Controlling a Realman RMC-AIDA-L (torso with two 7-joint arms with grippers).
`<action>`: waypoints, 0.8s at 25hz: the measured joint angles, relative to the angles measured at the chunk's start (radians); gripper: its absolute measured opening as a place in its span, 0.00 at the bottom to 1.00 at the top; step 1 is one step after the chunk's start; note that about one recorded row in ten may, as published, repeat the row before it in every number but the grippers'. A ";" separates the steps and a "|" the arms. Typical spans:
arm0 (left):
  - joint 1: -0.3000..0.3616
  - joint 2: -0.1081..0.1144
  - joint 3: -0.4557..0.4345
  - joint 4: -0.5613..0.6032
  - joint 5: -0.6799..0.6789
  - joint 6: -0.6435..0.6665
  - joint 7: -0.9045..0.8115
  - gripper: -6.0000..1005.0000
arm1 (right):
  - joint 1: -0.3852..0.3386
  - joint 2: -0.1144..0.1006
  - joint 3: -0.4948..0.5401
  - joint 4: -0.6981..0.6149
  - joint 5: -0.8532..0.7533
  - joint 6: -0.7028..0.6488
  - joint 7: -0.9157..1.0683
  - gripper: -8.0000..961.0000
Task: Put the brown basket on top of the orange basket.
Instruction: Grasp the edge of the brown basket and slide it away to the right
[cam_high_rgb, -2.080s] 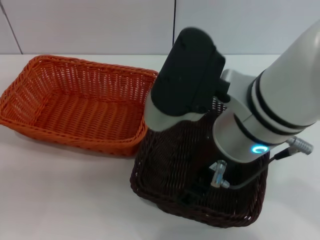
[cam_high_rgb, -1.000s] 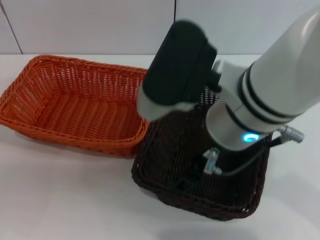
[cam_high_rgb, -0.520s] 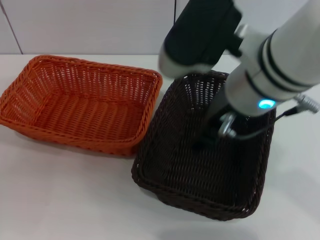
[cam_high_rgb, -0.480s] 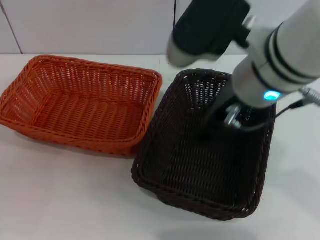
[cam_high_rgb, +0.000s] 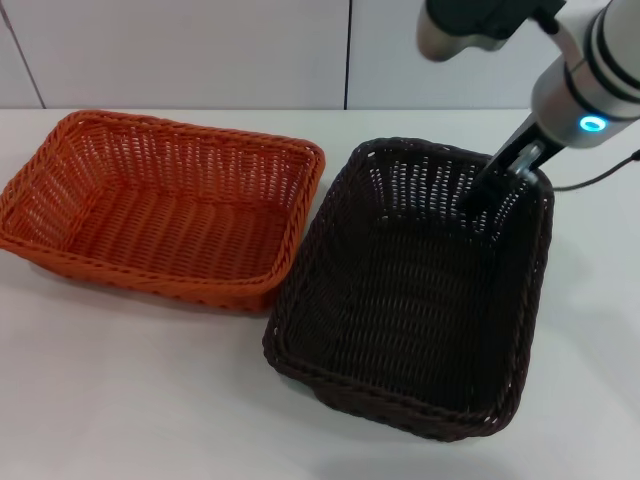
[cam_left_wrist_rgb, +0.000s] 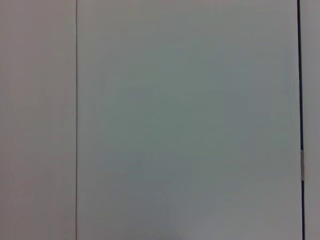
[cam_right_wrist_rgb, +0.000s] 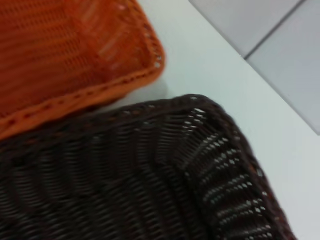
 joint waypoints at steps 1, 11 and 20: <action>0.000 0.000 0.000 0.000 0.000 0.000 0.000 0.74 | 0.005 -0.001 0.013 0.015 -0.009 0.006 -0.006 0.81; 0.000 0.000 0.000 0.000 0.002 -0.006 0.000 0.74 | 0.065 -0.012 0.139 0.185 -0.040 0.092 -0.101 0.81; 0.000 -0.001 0.000 0.000 0.001 -0.010 0.000 0.74 | 0.077 -0.033 0.141 0.281 -0.041 0.211 -0.133 0.81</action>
